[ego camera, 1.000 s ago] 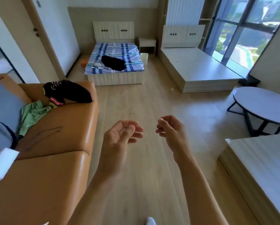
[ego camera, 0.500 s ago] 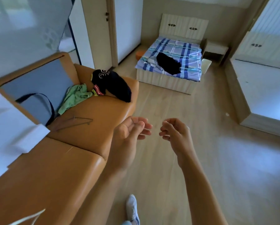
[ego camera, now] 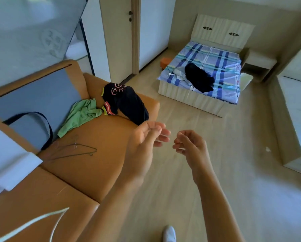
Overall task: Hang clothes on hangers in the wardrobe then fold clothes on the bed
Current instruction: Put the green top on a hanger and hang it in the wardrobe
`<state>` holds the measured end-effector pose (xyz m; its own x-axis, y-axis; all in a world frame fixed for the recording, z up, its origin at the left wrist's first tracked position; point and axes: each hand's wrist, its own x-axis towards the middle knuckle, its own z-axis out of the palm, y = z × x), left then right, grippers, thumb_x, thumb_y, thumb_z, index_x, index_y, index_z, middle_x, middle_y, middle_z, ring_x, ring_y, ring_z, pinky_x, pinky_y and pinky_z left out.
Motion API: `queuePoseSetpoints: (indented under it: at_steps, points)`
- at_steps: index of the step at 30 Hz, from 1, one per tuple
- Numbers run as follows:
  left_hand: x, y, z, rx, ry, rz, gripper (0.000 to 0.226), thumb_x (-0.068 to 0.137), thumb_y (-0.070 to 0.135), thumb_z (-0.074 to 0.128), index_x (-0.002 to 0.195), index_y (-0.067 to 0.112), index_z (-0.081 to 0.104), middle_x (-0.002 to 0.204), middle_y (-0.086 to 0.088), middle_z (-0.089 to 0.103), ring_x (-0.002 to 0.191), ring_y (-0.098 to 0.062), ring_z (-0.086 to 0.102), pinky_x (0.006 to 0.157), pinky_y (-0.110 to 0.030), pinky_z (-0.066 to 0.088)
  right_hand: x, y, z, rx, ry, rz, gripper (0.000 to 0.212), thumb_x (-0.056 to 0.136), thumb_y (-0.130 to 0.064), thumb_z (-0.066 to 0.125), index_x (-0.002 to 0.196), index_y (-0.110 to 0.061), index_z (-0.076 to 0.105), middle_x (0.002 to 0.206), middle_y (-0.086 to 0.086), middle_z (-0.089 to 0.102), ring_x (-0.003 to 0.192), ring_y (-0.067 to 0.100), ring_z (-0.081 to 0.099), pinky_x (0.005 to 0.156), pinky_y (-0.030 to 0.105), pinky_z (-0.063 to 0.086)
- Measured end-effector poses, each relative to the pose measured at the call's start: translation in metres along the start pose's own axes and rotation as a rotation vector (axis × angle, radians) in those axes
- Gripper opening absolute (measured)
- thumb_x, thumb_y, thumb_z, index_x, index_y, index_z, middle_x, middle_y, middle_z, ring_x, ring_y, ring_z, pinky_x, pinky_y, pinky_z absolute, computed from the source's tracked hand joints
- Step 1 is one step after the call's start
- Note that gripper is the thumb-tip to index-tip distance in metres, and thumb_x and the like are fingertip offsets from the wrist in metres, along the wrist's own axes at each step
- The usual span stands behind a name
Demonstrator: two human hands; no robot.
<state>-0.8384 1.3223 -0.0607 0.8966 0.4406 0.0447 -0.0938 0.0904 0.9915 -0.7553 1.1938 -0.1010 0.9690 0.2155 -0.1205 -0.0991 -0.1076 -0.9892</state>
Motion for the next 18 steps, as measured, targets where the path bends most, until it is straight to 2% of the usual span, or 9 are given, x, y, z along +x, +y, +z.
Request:
queuePoseSetpoints:
  at_steps: [4, 9, 11, 14, 18]
  points:
    - [0.065, -0.019, 0.003, 0.014, 0.097, -0.022, 0.022, 0.103, 0.009, 0.044, 0.104, 0.005, 0.065, 0.091, -0.009, 0.075, 0.087, -0.026, 0.071, 0.084, -0.04, 0.056, 0.081, 0.011, 0.023, 0.016, -0.11, 0.019, 0.012, 0.097, -0.017, 0.057, 0.091, -0.013, 0.066, 0.08, 0.006, 0.067, 0.074, 0.019, 0.066, 0.077, 0.038, 0.052]
    - [0.157, -0.032, 0.002, 0.028, 0.306, -0.01, 0.02, 0.102, 0.009, 0.047, 0.102, 0.005, 0.067, 0.091, -0.012, 0.075, 0.086, -0.025, 0.072, 0.075, -0.027, 0.058, 0.197, 0.003, 0.058, -0.015, -0.292, 0.005, 0.015, 0.098, -0.019, 0.056, 0.095, -0.007, 0.066, 0.083, 0.008, 0.065, 0.077, 0.02, 0.065, 0.077, 0.034, 0.051]
    - [0.181, -0.03, -0.002, 0.058, 0.383, -0.01, 0.02, 0.103, 0.011, 0.047, 0.102, 0.009, 0.067, 0.091, -0.008, 0.076, 0.086, -0.024, 0.073, 0.077, -0.032, 0.058, 0.231, -0.003, 0.072, -0.033, -0.358, -0.001, 0.018, 0.098, -0.019, 0.056, 0.095, -0.004, 0.065, 0.083, 0.009, 0.064, 0.077, 0.02, 0.063, 0.074, 0.031, 0.051]
    - [0.219, -0.026, -0.017, 0.06, 0.506, 0.011, 0.021, 0.103, 0.01, 0.047, 0.101, 0.01, 0.067, 0.091, -0.007, 0.076, 0.086, -0.025, 0.072, 0.081, -0.04, 0.056, 0.286, -0.017, 0.109, -0.027, -0.494, 0.004, 0.017, 0.098, -0.017, 0.058, 0.095, -0.001, 0.064, 0.078, 0.007, 0.062, 0.073, 0.019, 0.061, 0.073, 0.035, 0.05]
    - [0.253, -0.028, -0.046, 0.06, 0.661, -0.007, 0.02, 0.102, 0.008, 0.047, 0.1, 0.008, 0.067, 0.091, -0.009, 0.076, 0.087, -0.03, 0.071, 0.081, -0.04, 0.056, 0.325, -0.022, 0.167, -0.044, -0.614, 0.032, 0.016, 0.097, -0.015, 0.058, 0.093, -0.001, 0.064, 0.076, 0.004, 0.064, 0.069, 0.014, 0.061, 0.072, 0.032, 0.051]
